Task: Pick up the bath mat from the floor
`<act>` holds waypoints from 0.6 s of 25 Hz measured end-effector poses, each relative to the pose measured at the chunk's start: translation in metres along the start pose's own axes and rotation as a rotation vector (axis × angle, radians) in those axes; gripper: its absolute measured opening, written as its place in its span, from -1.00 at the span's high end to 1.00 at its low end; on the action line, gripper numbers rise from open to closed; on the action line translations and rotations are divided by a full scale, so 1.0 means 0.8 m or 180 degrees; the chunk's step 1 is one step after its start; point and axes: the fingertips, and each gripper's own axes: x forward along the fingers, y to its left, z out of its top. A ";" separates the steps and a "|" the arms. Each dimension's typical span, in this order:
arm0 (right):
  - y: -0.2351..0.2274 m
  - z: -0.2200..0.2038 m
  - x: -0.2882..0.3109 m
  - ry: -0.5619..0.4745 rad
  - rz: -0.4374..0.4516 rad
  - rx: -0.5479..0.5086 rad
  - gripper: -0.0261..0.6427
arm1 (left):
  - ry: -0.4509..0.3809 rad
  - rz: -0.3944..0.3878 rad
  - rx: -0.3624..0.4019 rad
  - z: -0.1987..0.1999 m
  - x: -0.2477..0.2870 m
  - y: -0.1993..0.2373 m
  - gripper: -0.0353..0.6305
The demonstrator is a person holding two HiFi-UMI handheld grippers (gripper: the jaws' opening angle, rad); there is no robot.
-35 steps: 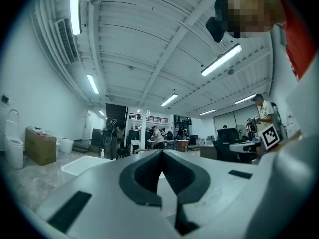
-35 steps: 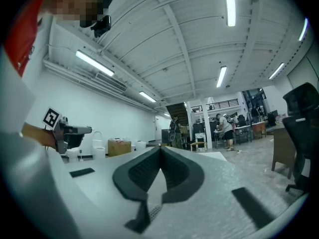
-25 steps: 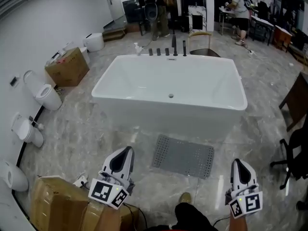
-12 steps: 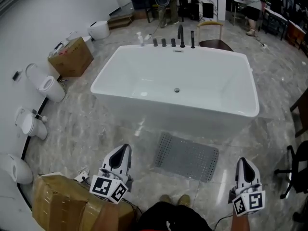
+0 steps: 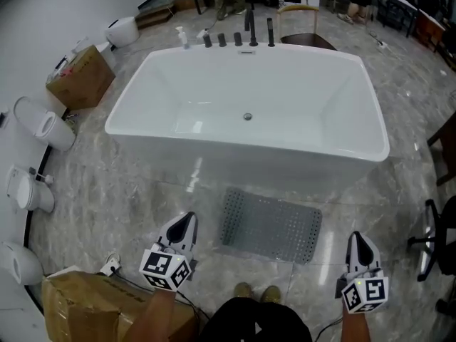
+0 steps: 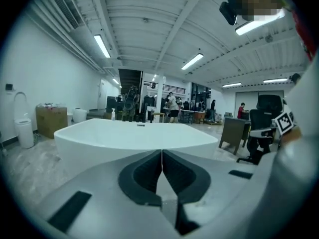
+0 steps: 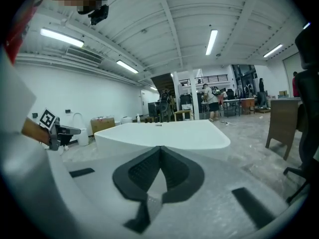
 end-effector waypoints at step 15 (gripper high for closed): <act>-0.079 -0.313 0.133 0.0745 -0.0245 0.0278 0.69 | 0.0770 -0.0002 -0.0195 -0.292 0.171 0.070 0.64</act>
